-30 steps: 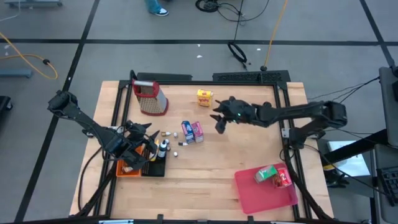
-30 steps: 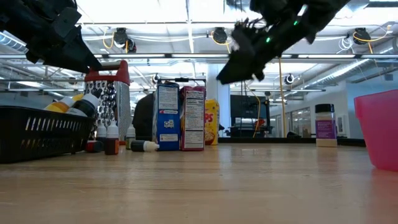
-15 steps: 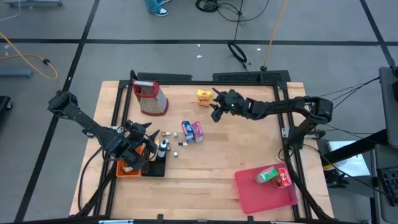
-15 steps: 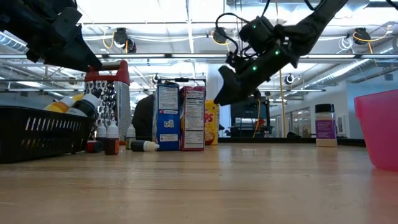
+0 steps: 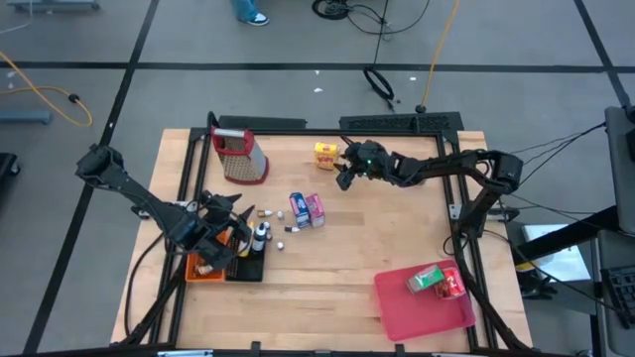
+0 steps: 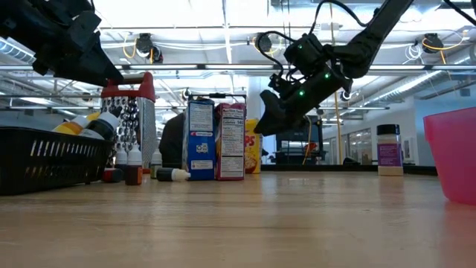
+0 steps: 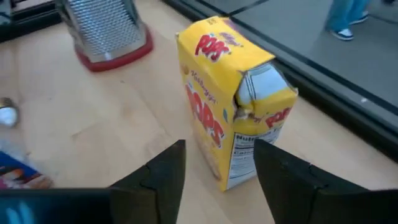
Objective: Pick & Place Kitchen Items
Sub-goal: Put the yellow cereal box into the red bin, then put the purple cereal box into the red bin
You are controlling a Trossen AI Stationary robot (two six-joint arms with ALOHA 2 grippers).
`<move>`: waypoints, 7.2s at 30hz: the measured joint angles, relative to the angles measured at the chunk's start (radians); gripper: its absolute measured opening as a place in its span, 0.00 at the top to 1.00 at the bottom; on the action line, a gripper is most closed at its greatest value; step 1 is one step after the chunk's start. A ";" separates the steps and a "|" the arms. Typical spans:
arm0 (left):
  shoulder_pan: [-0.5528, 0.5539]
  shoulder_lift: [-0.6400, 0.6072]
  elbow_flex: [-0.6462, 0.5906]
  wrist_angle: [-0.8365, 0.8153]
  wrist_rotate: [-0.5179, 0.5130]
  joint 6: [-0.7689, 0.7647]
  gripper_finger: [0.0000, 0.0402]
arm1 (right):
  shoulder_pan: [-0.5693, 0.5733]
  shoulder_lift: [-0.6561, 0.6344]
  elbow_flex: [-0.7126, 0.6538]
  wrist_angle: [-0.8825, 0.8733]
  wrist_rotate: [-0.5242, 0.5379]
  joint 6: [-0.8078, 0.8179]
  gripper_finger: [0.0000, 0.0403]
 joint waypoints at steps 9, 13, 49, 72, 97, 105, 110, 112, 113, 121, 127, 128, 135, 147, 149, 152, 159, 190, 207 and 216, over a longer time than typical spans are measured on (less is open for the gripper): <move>0.014 0.000 0.000 0.001 0.009 0.000 0.37 | -0.003 0.000 0.000 0.029 0.045 -0.057 0.42; 0.014 0.000 0.000 0.000 0.010 0.000 0.37 | -0.015 0.001 -0.001 0.019 0.074 -0.082 0.42; 0.014 0.000 0.000 -0.001 0.027 0.022 0.37 | -0.120 0.070 0.024 0.171 -0.279 -0.244 0.42; 0.014 0.000 0.000 -0.001 0.035 0.044 0.37 | -0.085 0.175 0.193 0.023 -0.289 -0.231 0.84; 0.014 0.000 0.000 0.002 0.037 0.034 0.37 | 0.394 -0.500 0.193 -0.749 -0.146 0.071 0.83; 0.014 0.000 0.000 0.002 0.050 0.025 0.37 | 0.710 -0.575 0.193 -0.872 0.046 0.325 0.84; 0.014 0.000 0.000 0.002 0.053 0.025 0.37 | 0.920 -0.575 0.190 -0.932 0.165 0.527 0.84; 0.014 0.000 0.000 0.002 0.053 0.025 0.37 | 0.998 -0.574 0.178 -0.930 0.212 0.610 0.84; 0.014 0.000 0.000 0.002 0.053 0.025 0.37 | 1.036 -0.573 0.171 -0.933 0.230 0.646 0.84; 0.014 0.000 0.000 0.003 0.053 0.021 0.37 | 1.284 -0.573 0.120 -0.941 0.282 0.925 0.84; 0.014 0.000 0.000 0.006 0.053 0.021 0.37 | 1.420 -0.573 0.086 -0.940 0.292 1.099 0.84; 0.014 0.000 0.000 0.006 0.053 0.021 0.37 | 1.438 -0.573 0.083 -0.940 0.292 1.126 0.84; 0.014 0.000 0.000 0.006 0.053 0.018 0.37 | 1.576 -0.573 0.078 -0.972 0.362 1.302 0.85; 0.014 0.000 0.000 0.060 0.052 0.054 0.37 | 1.804 -0.556 0.078 -1.172 0.589 1.557 0.85; 0.014 0.000 0.000 0.059 0.052 0.054 0.37 | 1.821 -0.549 0.078 -1.233 0.601 1.624 0.85; 0.014 0.000 0.000 0.059 0.052 0.053 0.37 | 1.835 -0.539 0.078 -1.288 0.603 1.691 0.84; 0.014 0.000 0.000 0.059 0.045 0.052 0.37 | 1.828 -0.527 0.078 -1.319 0.605 1.710 0.82; 0.014 0.000 0.000 0.057 0.045 0.056 0.37 | 1.803 -0.533 0.078 -1.298 0.602 1.729 0.54; 0.075 0.000 0.000 0.372 0.034 0.430 0.37 | 1.462 -0.619 0.078 -0.861 0.824 0.901 0.56; 0.167 0.000 0.000 0.555 0.123 0.665 0.37 | 1.018 -0.440 0.078 -0.558 0.451 0.366 0.57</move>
